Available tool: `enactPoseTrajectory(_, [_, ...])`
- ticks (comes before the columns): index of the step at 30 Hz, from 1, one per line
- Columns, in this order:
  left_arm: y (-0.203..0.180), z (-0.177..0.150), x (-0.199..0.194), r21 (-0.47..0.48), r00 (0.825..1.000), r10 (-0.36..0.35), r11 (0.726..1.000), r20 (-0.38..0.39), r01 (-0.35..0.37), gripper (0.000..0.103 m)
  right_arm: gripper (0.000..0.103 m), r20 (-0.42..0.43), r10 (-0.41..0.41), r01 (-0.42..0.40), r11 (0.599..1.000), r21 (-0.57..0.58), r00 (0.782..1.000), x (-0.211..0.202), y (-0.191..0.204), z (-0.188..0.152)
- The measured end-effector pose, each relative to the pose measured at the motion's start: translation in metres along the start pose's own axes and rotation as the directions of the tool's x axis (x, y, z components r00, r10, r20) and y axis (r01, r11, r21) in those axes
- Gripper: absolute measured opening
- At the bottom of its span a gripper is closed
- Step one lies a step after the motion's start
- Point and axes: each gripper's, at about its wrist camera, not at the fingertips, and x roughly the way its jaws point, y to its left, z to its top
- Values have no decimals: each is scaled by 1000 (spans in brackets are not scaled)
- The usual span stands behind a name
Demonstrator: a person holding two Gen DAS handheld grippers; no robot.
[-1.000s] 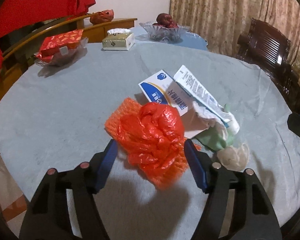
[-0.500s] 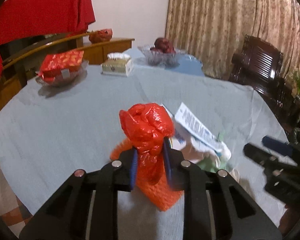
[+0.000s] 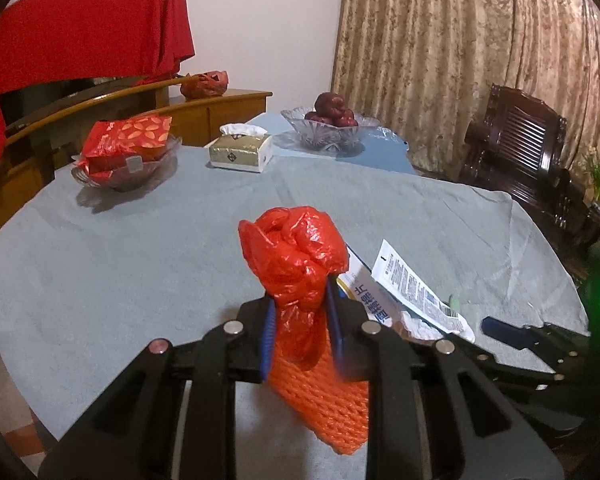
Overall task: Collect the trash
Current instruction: 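Grasp the blue hand-cream tube with the right gripper while the left holds the red bag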
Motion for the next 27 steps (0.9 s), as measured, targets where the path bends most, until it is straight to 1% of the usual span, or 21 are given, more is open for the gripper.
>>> enactPoseTrajectory(4, [1, -3, 6, -7, 1000, -8, 1000, -15, 8, 22, 49, 1, -1, 1, 1000, -16, 1000, 7, 1, 1])
enactPoseTrajectory(7, [1, -3, 6, -9, 1000, -11, 1000, -16, 11, 22, 39, 2, 13, -13, 1000, 0, 1000, 8, -4, 6])
enactPoseTrajectory(8, [1, -3, 6, -9, 1000, -12, 1000, -16, 12, 22, 28, 3, 20, -20, 1000, 4, 1000, 8, -6, 7])
enactPoseTrajectory(10, [-1, -3, 7, -3, 1000, -17, 1000, -19, 17, 22, 28, 5, 32, -32, 999, 13, 999, 6, -10, 9])
enactPoseTrajectory(11, [-2, -3, 7, 1, 1000, -18, 1000, -20, 18, 22, 25, 5, 41, -41, 999, 23, 999, 4, -13, 9])
enactPoseTrajectory(17, [-11, -4, 0, 0, 999, -28, 1000, -15, 28, 22, 23, 18, 38, -38, 999, 35, 999, -8, -25, 8])
enactPoseTrajectory(18, [-13, -4, -1, 2, 999, -28, 1000, -16, 28, 22, 21, 25, 35, -36, 999, 36, 999, -11, -27, 8])
enactPoseTrajectory(19, [-15, -4, -2, 5, 999, -30, 1000, -16, 30, 22, 14, 31, 35, -36, 999, 37, 999, -14, -28, 8])
enactPoseTrajectory(20, [-16, -5, -4, 6, 999, -31, 999, -16, 31, 22, 0, 33, 36, -38, 999, 37, 999, -16, -29, 9])
enactPoseTrajectory(24, [-23, -5, -9, 20, 999, -38, 999, -19, 38, 22, 0, 37, 41, -42, 998, 39, 998, -23, -33, 12])
enactPoseTrajectory(27, [-24, -6, -11, 16, 999, -39, 999, -20, 40, 22, 0, 14, 62, -63, 997, 42, 998, -20, -35, 12])
